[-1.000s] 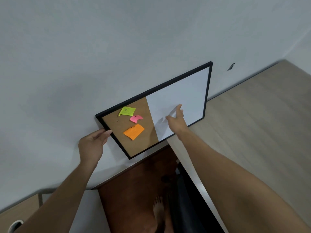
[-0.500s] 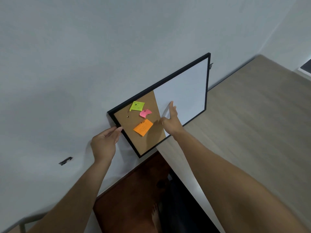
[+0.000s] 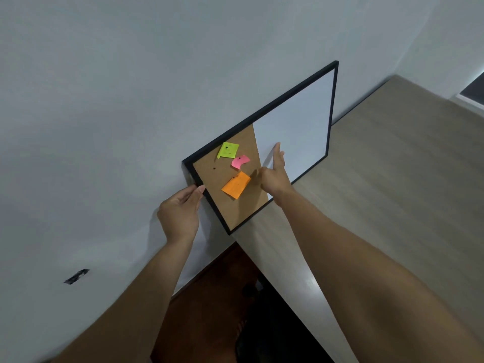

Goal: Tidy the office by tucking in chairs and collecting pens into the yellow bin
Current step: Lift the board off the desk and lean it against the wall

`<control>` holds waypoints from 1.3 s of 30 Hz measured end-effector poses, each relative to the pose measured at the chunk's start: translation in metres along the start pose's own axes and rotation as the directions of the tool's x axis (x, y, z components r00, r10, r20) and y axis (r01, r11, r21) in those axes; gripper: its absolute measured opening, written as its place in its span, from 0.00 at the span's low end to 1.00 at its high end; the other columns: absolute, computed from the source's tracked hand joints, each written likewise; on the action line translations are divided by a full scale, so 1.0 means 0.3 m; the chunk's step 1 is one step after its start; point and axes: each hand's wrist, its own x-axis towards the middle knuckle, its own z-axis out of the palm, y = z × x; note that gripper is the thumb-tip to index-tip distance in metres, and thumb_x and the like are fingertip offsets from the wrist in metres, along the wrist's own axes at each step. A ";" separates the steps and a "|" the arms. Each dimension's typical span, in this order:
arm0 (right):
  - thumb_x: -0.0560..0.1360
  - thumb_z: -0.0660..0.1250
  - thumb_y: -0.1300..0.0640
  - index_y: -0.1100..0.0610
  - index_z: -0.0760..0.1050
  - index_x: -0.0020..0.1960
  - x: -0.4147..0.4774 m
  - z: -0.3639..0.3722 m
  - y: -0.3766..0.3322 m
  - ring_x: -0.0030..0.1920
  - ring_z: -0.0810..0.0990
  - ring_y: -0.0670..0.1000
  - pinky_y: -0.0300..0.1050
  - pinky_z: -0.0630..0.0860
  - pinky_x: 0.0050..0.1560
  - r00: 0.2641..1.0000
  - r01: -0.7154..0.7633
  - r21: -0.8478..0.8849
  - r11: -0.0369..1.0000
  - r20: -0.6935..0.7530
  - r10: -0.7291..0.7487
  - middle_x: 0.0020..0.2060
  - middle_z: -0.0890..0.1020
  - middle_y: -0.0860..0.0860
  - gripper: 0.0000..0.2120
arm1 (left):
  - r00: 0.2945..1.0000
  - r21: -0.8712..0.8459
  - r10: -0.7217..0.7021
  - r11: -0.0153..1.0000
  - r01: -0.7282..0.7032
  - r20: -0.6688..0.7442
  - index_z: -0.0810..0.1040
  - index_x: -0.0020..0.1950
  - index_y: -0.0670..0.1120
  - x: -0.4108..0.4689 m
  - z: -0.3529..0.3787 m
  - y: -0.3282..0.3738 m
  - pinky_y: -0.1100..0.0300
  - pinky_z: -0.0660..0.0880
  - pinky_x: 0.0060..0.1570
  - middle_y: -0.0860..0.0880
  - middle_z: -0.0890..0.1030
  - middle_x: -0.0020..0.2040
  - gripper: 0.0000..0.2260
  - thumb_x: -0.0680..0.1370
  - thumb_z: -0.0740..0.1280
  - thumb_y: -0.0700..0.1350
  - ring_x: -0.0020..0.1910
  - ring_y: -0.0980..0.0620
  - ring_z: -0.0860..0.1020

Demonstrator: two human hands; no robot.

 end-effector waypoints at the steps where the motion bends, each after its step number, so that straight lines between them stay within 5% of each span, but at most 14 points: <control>1: 0.83 0.64 0.59 0.33 0.34 0.83 0.012 -0.008 0.000 0.86 0.44 0.55 0.64 0.74 0.74 1.000 -0.001 0.003 1.000 -0.003 0.001 0.85 0.37 0.41 0.46 | 1.000 -0.002 0.006 1.000 -0.006 0.002 0.88 0.63 0.48 0.002 0.013 0.004 0.49 0.83 0.65 0.51 0.90 0.54 0.15 0.78 0.79 0.50 0.56 0.53 0.89; 6: 0.80 0.63 0.61 0.32 0.34 0.82 0.049 -0.030 -0.018 0.85 0.53 0.58 0.54 0.79 0.64 1.000 -0.001 0.056 0.998 -0.011 0.001 0.85 0.37 0.40 0.48 | 0.999 0.024 0.044 0.999 -0.044 -0.015 0.88 0.63 0.47 0.004 0.064 0.025 0.50 0.84 0.64 0.52 0.90 0.55 0.14 0.79 0.78 0.49 0.56 0.55 0.88; 10: 0.76 0.65 0.63 0.30 0.33 0.81 0.083 -0.031 -0.012 0.83 0.62 0.60 0.44 0.77 0.46 1.000 -0.023 0.132 0.991 0.006 0.022 0.85 0.36 0.39 0.53 | 0.998 0.035 0.056 0.998 -0.055 -0.028 0.88 0.64 0.47 0.005 0.089 0.039 0.49 0.84 0.64 0.52 0.90 0.55 0.14 0.79 0.78 0.49 0.56 0.55 0.88; 16: 0.77 0.67 0.68 0.36 0.32 0.83 0.094 -0.033 -0.002 0.83 0.58 0.54 0.42 0.79 0.43 1.000 -0.017 0.126 0.992 0.024 0.014 0.84 0.34 0.42 0.56 | 0.997 0.049 0.076 0.996 -0.075 -0.032 0.89 0.63 0.49 0.002 0.079 0.040 0.49 0.84 0.63 0.53 0.90 0.54 0.13 0.79 0.78 0.49 0.56 0.55 0.88; 19: 0.78 0.68 0.68 0.42 0.48 0.85 0.103 -0.024 0.005 0.84 0.52 0.49 0.32 0.78 0.38 0.999 0.014 0.043 0.999 0.050 -0.016 0.84 0.32 0.40 0.46 | 0.992 0.106 0.115 0.988 -0.109 -0.059 0.88 0.63 0.48 -0.006 0.078 0.052 0.51 0.84 0.63 0.53 0.90 0.55 0.13 0.80 0.77 0.50 0.56 0.56 0.88; 20: 0.78 0.68 0.67 0.39 0.51 0.83 0.098 -0.022 0.002 0.85 0.52 0.51 0.33 0.81 0.39 0.998 0.022 0.058 0.998 0.055 -0.025 0.84 0.32 0.40 0.44 | 0.990 0.110 0.125 0.987 -0.117 -0.069 0.88 0.64 0.48 -0.009 0.075 0.052 0.51 0.84 0.63 0.52 0.90 0.55 0.14 0.80 0.77 0.50 0.56 0.56 0.88; 22: 0.80 0.66 0.66 0.37 0.40 0.85 0.079 -0.020 -0.013 0.84 0.57 0.55 0.51 0.87 0.52 0.998 -0.017 0.141 0.990 0.059 0.009 0.84 0.34 0.40 0.49 | 0.987 0.109 0.138 0.986 -0.129 -0.077 0.88 0.65 0.47 -0.012 0.063 0.050 0.52 0.84 0.63 0.52 0.90 0.56 0.15 0.80 0.77 0.50 0.56 0.56 0.87; 25: 0.83 0.65 0.62 0.35 0.33 0.83 0.058 -0.015 -0.023 0.85 0.54 0.59 0.66 0.80 0.65 0.997 -0.024 0.137 0.990 0.075 0.014 0.85 0.35 0.41 0.49 | 0.988 0.125 0.143 0.983 -0.134 -0.065 0.87 0.66 0.47 -0.011 0.044 0.048 0.53 0.83 0.63 0.52 0.89 0.57 0.16 0.80 0.77 0.50 0.57 0.56 0.87; 30: 0.84 0.66 0.54 0.38 0.35 0.85 0.048 -0.032 -0.024 0.86 0.46 0.56 0.64 0.64 0.81 0.998 -0.019 0.061 0.998 0.057 0.016 0.86 0.39 0.43 0.45 | 0.988 0.179 0.157 0.972 -0.155 0.001 0.86 0.68 0.45 -0.008 0.034 0.062 0.66 0.81 0.61 0.50 0.88 0.59 0.18 0.81 0.75 0.50 0.57 0.60 0.85; 33: 0.85 0.65 0.50 0.41 0.38 0.86 0.026 -0.042 -0.028 0.86 0.49 0.55 0.59 0.58 0.84 1.000 0.003 -0.005 1.000 0.028 -0.003 0.87 0.46 0.45 0.42 | 0.991 0.204 0.129 0.970 -0.133 0.035 0.85 0.70 0.45 -0.011 0.025 0.053 0.80 0.76 0.50 0.52 0.87 0.60 0.20 0.81 0.76 0.53 0.54 0.66 0.83; 39: 0.84 0.64 0.44 0.47 0.45 0.87 -0.023 -0.069 -0.026 0.85 0.55 0.55 0.56 0.60 0.81 1.000 -0.020 -0.078 0.997 -0.018 0.019 0.86 0.53 0.47 0.40 | 0.994 0.230 0.061 0.970 -0.080 0.085 0.84 0.70 0.48 -0.035 -0.021 0.030 0.72 0.76 0.52 0.53 0.87 0.62 0.22 0.80 0.75 0.57 0.58 0.61 0.83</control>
